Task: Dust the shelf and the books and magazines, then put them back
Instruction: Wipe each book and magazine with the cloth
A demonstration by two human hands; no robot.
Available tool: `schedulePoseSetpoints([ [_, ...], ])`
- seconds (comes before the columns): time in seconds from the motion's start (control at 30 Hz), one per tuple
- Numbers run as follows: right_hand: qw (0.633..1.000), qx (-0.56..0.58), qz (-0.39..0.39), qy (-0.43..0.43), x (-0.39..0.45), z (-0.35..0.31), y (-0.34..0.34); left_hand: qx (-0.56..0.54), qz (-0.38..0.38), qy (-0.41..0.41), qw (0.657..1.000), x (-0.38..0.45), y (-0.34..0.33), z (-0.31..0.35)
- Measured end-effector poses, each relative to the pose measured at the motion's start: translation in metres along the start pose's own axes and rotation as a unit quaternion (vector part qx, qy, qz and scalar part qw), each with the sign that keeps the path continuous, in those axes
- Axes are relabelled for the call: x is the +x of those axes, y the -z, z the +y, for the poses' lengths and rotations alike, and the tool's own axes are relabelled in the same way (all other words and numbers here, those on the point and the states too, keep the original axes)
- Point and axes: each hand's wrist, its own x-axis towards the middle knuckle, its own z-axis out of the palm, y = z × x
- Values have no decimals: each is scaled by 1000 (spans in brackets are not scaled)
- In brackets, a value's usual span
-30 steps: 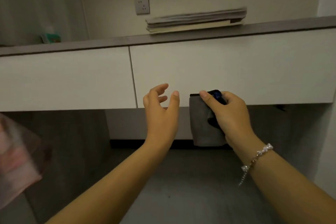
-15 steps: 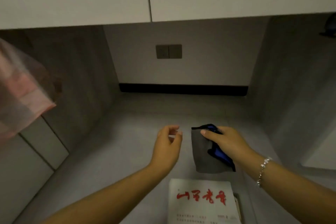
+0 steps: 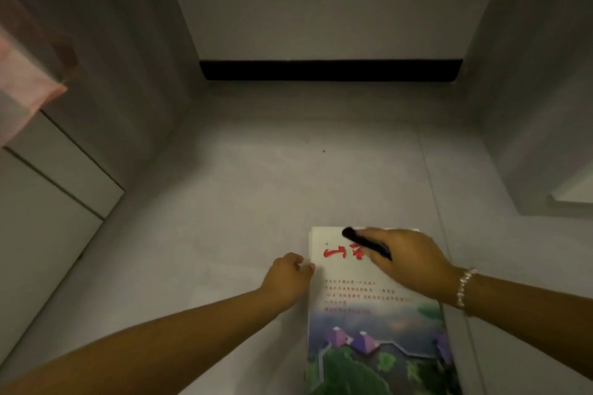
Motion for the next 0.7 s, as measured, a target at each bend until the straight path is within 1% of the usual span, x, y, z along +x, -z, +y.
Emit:
schedulePoseSetpoints([
  [0.07, 987, -44, -146, 55, -11, 1, -22, 11, -16, 7, 1000, -1, -6, -7],
  [0.1, 978, -78, -184, 62, -16, 2, -30, 15, -20, 5, 1000, -2, -9, -10],
  [0.13, 976, -118, -174, 62, -19, 4, -37, 14, -21, 0, 1000, -2, -12, -13],
  [0.2, 978, -165, -110, 62, -23, 8, -51, 13, -17, -14, 1000, -2, -17, -19],
  [0.27, 980, -178, -83, 23, -26, 12, -64, 35, -3, -41, 999, -2, -19, -23],
  [0.3, 981, -175, -84, 7, -28, 14, -73, 44, 5, -53, 998, -1, -21, -25],
  [0.4, 982, -183, -50, 18, -32, 24, -96, 28, 38, -54, 997, -1, -24, -26],
  [0.47, 983, -178, -25, 37, -33, 28, -103, -25, 58, -28, 998, 2, -26, -24],
  [0.5, 984, -170, -15, 41, -33, 29, -102, -67, 52, -14, 996, 3, -27, -22],
  [0.6, 985, -160, -8, 63, -29, 36, -101, -180, -21, 52, 982, 4, -30, -15],
  [0.67, 984, -158, -21, 82, -22, 47, -96, -257, -55, 106, 959, 7, -31, -12],
  [0.7, 983, -158, -28, 85, -16, 53, -92, -294, -59, 121, 946, 11, -31, -10],
])
